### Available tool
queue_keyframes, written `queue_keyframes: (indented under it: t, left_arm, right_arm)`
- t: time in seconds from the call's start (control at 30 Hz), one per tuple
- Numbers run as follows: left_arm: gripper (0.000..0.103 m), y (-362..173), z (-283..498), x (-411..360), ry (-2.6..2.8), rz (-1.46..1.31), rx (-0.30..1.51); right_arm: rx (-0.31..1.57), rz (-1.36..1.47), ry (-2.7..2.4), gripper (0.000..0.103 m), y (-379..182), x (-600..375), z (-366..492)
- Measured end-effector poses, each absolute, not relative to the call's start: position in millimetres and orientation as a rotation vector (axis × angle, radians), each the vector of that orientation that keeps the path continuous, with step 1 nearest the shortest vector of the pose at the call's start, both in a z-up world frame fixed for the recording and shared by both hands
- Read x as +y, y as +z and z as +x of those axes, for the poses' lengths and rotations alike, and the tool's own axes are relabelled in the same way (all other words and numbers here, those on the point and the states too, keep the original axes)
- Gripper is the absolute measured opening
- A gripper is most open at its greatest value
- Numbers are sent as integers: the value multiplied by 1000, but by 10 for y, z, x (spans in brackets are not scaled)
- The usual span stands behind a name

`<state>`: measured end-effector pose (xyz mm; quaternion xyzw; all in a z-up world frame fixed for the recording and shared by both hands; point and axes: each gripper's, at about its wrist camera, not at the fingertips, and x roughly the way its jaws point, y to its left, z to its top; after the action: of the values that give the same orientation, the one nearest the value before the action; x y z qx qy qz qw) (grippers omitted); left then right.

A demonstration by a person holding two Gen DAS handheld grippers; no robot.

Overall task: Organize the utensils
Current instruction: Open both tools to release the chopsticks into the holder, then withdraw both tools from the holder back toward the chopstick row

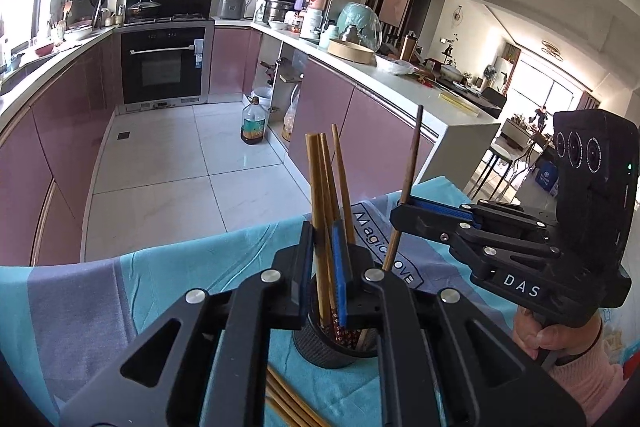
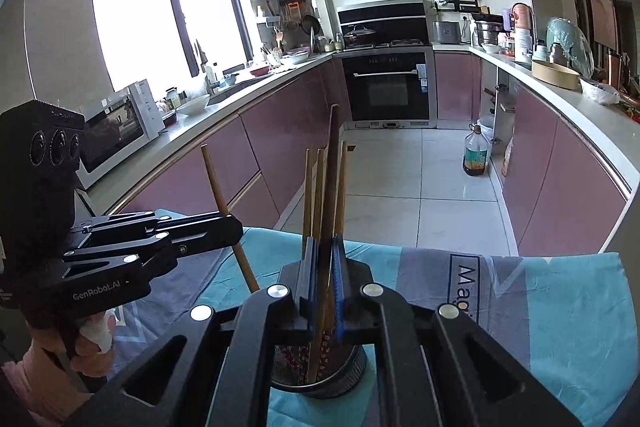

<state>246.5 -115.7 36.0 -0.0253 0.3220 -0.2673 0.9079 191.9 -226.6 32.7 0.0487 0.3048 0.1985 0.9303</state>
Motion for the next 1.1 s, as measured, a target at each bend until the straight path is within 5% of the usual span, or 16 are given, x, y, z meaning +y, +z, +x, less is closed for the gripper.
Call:
queue_keyframes:
  t: [0.43, 0.73, 1.1]
  left_arm:
    - [31, 236, 2241, -982, -499, -44, 640]
    - [48, 146, 1813, -705, -423, -13, 581]
    - [56, -514, 1310, -291, -344, -21, 726]
  right_arm:
    - [612, 98, 406, 8, 276, -2280, 1741]
    - [575, 58, 534, 28, 258, -2114, 1244]
    - [813, 50, 595, 31, -564, -1732, 1040]
